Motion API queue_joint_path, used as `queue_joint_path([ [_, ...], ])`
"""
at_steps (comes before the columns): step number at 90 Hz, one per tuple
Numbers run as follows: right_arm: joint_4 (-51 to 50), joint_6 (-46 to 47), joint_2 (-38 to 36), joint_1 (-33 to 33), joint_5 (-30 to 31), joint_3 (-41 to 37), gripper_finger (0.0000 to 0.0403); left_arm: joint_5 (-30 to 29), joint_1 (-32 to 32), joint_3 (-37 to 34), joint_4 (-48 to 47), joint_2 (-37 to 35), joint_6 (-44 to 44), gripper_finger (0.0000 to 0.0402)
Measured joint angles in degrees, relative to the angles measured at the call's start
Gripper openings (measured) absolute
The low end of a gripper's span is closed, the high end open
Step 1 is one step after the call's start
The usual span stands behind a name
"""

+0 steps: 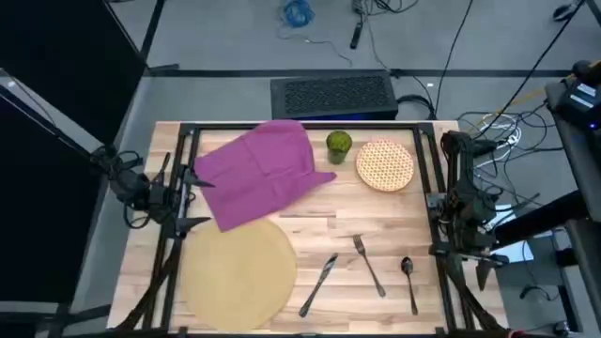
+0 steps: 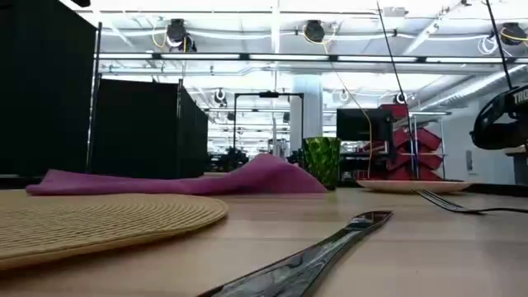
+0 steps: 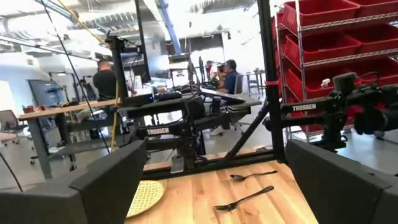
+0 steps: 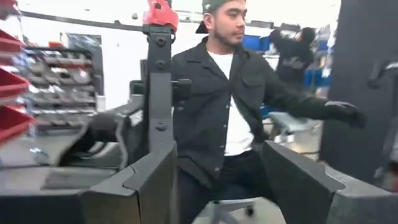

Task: Set table place
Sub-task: Move the brown placemat to the center of the table

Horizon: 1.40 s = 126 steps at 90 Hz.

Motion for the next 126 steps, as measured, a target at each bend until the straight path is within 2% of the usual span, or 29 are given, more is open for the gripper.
queue_joint_path([
  [18, 1.9, -8.6, 0.0, 0.0, -0.1, 0.0, 0.0226, 0.0, 0.0, 0.0, 0.0, 0.0, 0.0, 0.0373],
  [44, 2.1, -11.5, 0.0, 0.0, -0.2, 0.0, 0.0226, 0.0, 0.0, 0.0, 0.1, 0.0, 0.0, 0.0373],
  [61, 9.1, -11.9, 0.0, 0.0, -0.4, 0.0, 0.0226, 0.1, 0.0, 0.0, 2.4, 0.0, -0.1, 0.0373],
  [74, 14.2, -20.6, 0.0, 0.0, -0.4, 0.0, 0.0226, 4.1, 0.0, 0.0, 3.3, 0.0, 0.1, 0.0373],
  [86, 14.2, -19.6, 0.0, 0.0, 0.0, 0.0, 0.0226, 4.5, 0.0, 0.0, 6.0, 0.0, -1.8, 0.0373],
  [94, 15.9, -17.6, 0.0, 0.0, 4.0, 0.0, 0.0226, 3.6, 0.0, 0.0, 11.4, 0.0, -3.6, 0.0373],
  [105, 18.9, -14.0, 0.0, 0.0, 16.0, 0.1, 0.0226, 0.9, 0.1, 0.1, 15.3, 0.0, -4.5, 0.0373],
  [110, 18.6, -12.7, 0.0, 0.0, 19.6, 0.9, 0.0226, -0.2, 0.1, 0.7, 15.0, 0.0, -4.5, 0.0373],
  [126, 15.0, -14.0, 0.0, -0.3, 21.2, 5.3, 0.0226, -0.6, 0.1, 5.1, 13.5, 1.0, -2.8, 0.0373],
])
